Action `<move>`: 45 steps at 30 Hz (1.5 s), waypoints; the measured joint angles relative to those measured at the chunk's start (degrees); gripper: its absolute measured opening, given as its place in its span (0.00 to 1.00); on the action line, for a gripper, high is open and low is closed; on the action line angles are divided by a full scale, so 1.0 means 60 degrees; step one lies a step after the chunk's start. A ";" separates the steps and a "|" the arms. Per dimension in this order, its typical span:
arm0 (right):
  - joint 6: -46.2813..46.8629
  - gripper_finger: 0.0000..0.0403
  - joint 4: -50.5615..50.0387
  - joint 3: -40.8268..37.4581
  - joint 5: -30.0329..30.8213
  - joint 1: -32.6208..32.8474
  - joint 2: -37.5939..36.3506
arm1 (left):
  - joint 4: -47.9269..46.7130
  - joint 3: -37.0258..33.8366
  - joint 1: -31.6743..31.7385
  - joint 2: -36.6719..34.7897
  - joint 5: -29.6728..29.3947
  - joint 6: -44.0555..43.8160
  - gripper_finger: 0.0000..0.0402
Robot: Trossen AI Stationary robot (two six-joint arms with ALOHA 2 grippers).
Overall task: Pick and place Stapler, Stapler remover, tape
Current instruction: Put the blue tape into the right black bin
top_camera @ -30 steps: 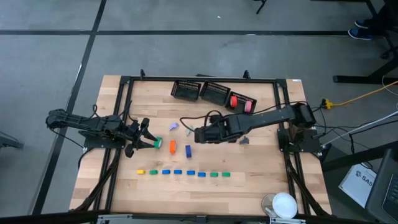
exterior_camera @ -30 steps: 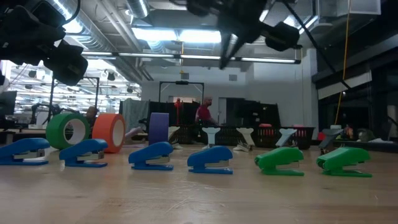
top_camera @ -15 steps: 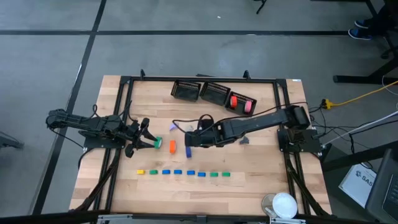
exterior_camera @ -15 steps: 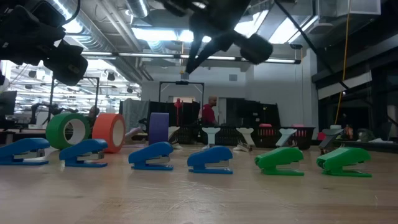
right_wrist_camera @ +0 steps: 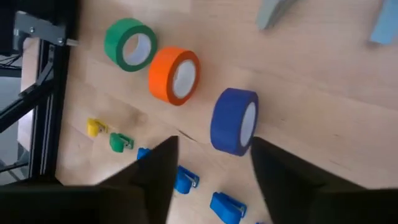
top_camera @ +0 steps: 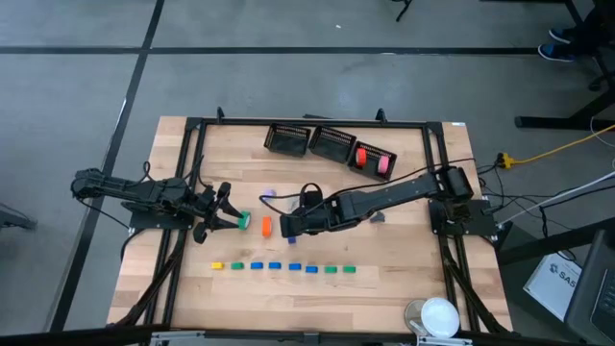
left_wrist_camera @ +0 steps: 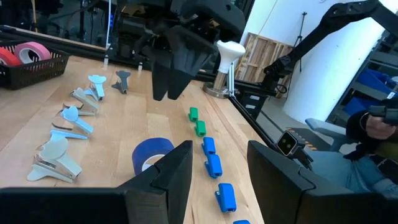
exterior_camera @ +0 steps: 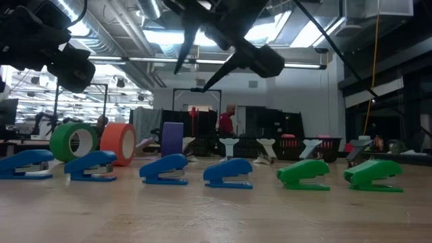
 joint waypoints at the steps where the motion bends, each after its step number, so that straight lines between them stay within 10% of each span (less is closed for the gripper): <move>1: -0.0060 0.59 0.0051 0.0000 0.0014 -0.0006 0.0058 | 0.0003 0.0003 0.0004 0.0000 0.0000 0.0000 0.37; 8: -0.0034 0.74 0.0478 -0.0007 -0.0083 -0.0007 0.0768 | -0.0003 0.0000 0.0004 0.0000 0.0000 0.0000 0.37; 35: -0.0008 0.74 0.0876 -0.0004 -0.0302 -0.0040 0.1640 | -0.0003 0.0002 0.0003 0.0000 0.0000 0.0000 0.37; 45: 0.0366 0.58 0.0606 -0.0004 -0.0302 -0.0040 0.1640 | -0.0004 0.0001 0.0004 0.0000 0.0000 0.0000 0.37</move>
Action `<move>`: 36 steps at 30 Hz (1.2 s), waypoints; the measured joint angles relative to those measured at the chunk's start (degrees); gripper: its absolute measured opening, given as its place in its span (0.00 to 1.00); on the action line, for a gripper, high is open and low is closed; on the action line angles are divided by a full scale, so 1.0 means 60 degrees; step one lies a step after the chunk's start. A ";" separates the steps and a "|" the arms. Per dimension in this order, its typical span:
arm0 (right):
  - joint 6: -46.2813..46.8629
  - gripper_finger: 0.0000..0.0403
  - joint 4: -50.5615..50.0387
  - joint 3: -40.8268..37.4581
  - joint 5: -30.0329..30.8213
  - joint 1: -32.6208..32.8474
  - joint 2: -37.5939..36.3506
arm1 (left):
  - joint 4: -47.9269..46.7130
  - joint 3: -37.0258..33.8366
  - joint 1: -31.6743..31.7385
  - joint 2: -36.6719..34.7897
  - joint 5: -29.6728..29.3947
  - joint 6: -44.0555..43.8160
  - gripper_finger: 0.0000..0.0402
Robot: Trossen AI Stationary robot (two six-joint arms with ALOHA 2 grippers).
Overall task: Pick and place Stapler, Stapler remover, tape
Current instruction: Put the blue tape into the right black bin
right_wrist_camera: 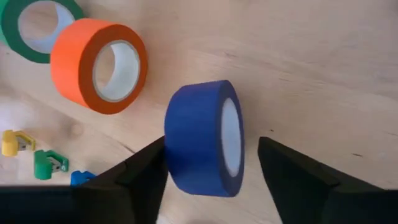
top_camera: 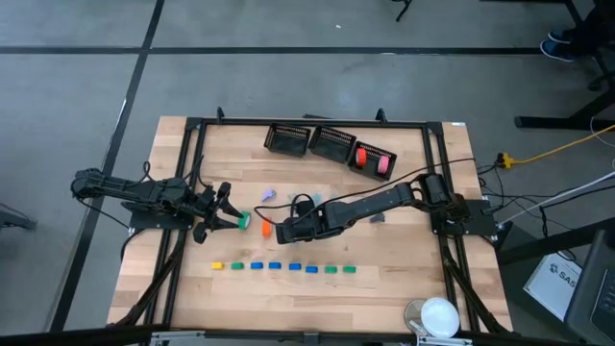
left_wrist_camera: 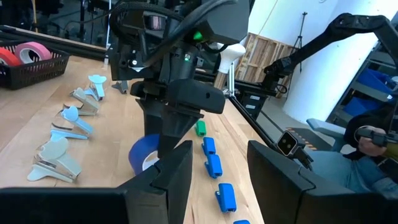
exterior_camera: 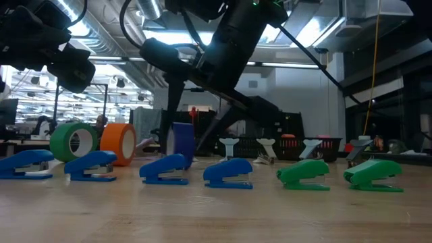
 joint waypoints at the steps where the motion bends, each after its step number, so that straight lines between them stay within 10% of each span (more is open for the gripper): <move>1: 0.0003 0.55 0.0002 0.0000 0.0000 0.0000 0.0000 | 0.0000 0.0002 -0.0002 0.0000 0.0000 0.0000 0.37; 9: 0.0253 0.25 0.0007 0.0000 0.0004 -0.0004 -0.0004 | 0.0000 0.0002 0.0000 0.0000 0.0000 0.0000 0.37; 21: 0.1649 0.25 -0.0744 0.0039 0.0006 -0.0045 -0.0107 | 0.0000 0.0000 -0.0001 0.0000 -0.0001 0.0000 0.37; 36: 0.1616 0.25 -0.5774 0.3100 0.1664 -0.0122 -0.0135 | 0.0000 -0.0001 0.0000 0.0000 -0.0004 0.0000 0.37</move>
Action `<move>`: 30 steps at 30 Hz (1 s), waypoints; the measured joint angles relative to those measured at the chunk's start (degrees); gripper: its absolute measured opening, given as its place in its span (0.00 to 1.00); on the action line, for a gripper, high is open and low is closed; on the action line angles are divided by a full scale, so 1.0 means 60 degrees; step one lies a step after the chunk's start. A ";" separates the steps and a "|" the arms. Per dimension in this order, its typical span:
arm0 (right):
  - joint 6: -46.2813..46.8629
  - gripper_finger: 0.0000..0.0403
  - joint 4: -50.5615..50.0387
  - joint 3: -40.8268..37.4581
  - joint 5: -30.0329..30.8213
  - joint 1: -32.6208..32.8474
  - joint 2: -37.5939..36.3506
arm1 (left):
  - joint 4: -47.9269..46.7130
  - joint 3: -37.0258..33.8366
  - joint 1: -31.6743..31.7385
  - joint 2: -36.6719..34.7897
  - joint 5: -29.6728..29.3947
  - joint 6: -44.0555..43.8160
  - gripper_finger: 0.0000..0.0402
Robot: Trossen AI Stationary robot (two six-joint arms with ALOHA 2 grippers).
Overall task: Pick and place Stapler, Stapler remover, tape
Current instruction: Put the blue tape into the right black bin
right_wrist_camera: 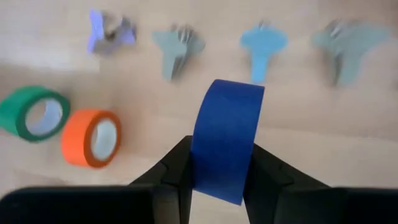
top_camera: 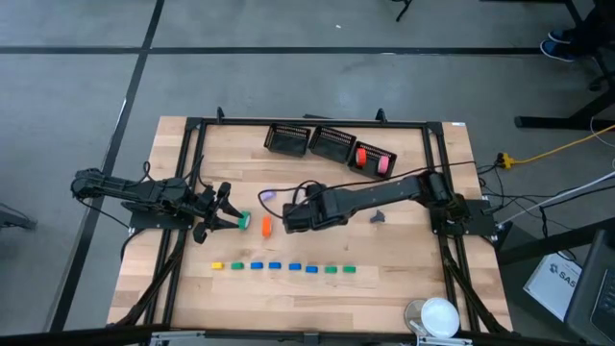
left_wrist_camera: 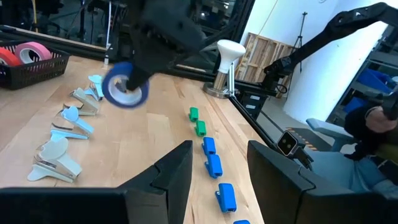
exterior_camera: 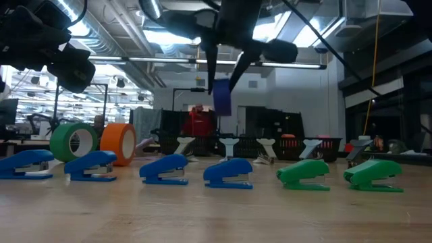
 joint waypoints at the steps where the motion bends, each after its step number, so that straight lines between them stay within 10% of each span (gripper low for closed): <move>1: 0.0008 0.25 -0.0197 0.0106 0.0116 -0.0017 0.0000 | -0.0001 -0.0001 -0.0003 0.0000 0.0000 0.0000 0.37; 30: 0.0527 0.26 -0.3061 0.0622 0.3354 -0.0680 -0.0864 | -0.0003 0.0003 0.0000 0.0000 0.0000 0.0000 0.37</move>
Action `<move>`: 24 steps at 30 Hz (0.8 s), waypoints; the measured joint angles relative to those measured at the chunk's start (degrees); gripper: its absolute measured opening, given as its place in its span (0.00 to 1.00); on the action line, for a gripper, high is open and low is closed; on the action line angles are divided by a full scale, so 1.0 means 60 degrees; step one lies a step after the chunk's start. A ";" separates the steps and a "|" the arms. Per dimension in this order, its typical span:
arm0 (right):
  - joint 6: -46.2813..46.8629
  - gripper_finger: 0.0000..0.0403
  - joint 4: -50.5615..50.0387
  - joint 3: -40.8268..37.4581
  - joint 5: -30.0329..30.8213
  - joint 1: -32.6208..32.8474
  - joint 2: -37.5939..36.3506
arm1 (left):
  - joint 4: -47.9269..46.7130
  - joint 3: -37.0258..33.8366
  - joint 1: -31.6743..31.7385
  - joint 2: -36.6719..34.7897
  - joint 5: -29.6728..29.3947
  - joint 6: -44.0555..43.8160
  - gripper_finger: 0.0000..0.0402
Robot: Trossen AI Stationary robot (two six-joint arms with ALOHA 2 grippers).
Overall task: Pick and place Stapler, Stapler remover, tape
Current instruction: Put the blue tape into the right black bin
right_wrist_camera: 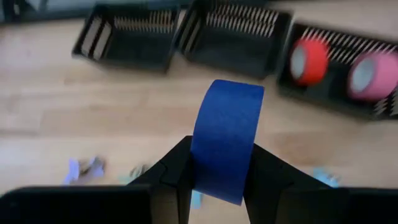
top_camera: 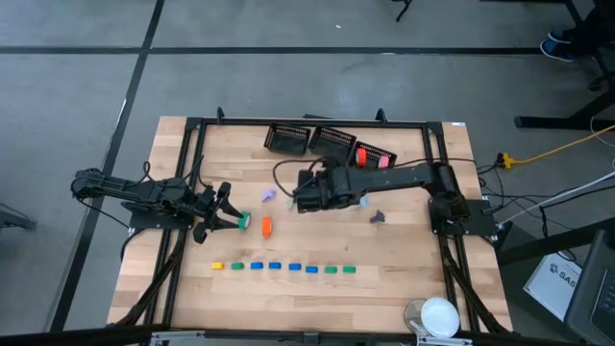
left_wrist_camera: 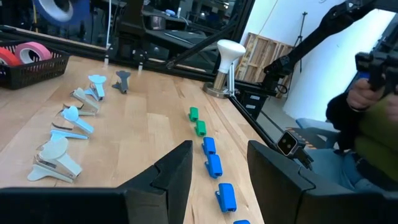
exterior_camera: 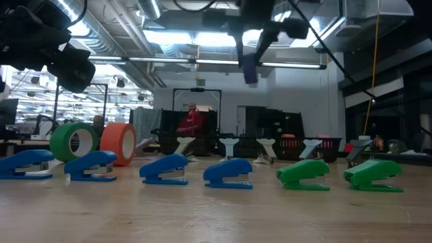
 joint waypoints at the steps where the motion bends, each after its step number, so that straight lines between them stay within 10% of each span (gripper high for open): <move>1: 0.0041 0.26 -0.0140 0.0000 0.0227 0.0005 -0.0063 | 0.0003 0.0000 0.0000 -0.0001 0.0000 0.0000 0.37; 24: 0.2081 0.27 -0.0420 -0.3685 0.0307 -0.1268 -0.3061 | 0.0003 -0.0003 0.0000 0.0000 0.0000 0.0000 0.37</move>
